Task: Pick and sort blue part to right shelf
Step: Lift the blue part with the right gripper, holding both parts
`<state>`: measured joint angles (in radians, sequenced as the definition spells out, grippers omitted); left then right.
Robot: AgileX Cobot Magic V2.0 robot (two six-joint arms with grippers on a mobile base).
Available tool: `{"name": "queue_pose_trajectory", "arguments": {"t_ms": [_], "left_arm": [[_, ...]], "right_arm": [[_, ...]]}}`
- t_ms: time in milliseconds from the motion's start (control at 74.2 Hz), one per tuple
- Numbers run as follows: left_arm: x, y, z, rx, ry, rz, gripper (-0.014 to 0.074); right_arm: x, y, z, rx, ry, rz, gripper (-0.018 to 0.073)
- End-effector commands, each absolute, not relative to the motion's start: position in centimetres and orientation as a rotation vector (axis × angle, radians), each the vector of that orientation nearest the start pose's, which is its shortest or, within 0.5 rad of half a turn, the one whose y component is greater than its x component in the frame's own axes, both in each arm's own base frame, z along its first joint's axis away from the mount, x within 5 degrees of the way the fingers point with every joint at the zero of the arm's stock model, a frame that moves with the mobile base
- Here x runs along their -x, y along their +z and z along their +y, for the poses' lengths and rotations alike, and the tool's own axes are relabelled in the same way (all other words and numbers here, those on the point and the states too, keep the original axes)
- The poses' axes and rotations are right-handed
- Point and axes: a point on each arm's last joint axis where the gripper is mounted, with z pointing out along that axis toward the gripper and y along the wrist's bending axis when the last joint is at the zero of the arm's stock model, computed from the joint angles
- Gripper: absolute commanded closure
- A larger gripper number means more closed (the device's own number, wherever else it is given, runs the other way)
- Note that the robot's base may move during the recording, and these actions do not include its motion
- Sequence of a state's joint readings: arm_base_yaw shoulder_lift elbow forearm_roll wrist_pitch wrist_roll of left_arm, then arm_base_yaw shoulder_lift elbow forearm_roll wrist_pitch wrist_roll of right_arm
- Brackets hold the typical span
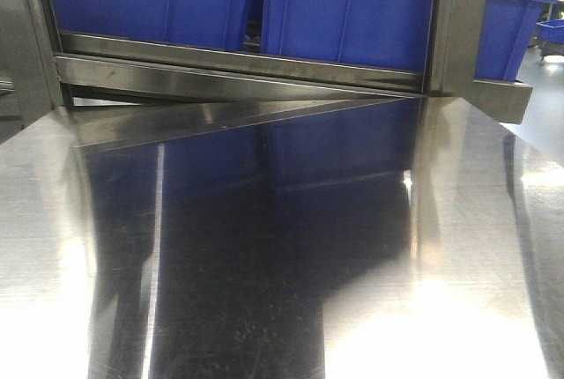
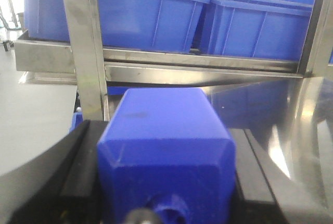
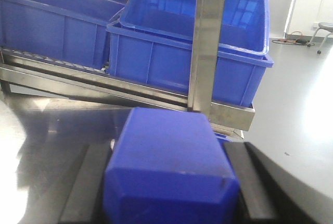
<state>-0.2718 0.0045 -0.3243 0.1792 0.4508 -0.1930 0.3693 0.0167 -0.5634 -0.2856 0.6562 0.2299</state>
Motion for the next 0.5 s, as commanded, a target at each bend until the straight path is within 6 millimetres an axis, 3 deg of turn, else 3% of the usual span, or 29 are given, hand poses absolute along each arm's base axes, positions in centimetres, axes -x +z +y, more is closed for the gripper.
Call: {"name": "queue_pose_trajectory", "arguments": {"t_ms": [0, 229, 485], "left_arm": [[-2.9, 29.9, -0.3, -0.137, -0.199, 1.455, 0.0346], [-2.5, 31.2, -0.2, -0.139, -0.202, 1.378, 0.0346], [0.0, 34.1, 0.9, -0.098, -0.184, 1.444, 0.0346]], "right_arm": [[-0.1, 34.8, -1.6, 0.169, 0.136, 1.467, 0.0302], [-0.1, 34.8, -1.6, 0.169, 0.136, 1.467, 0.0302], [-0.1, 34.8, -1.6, 0.169, 0.136, 1.467, 0.0302]]}}
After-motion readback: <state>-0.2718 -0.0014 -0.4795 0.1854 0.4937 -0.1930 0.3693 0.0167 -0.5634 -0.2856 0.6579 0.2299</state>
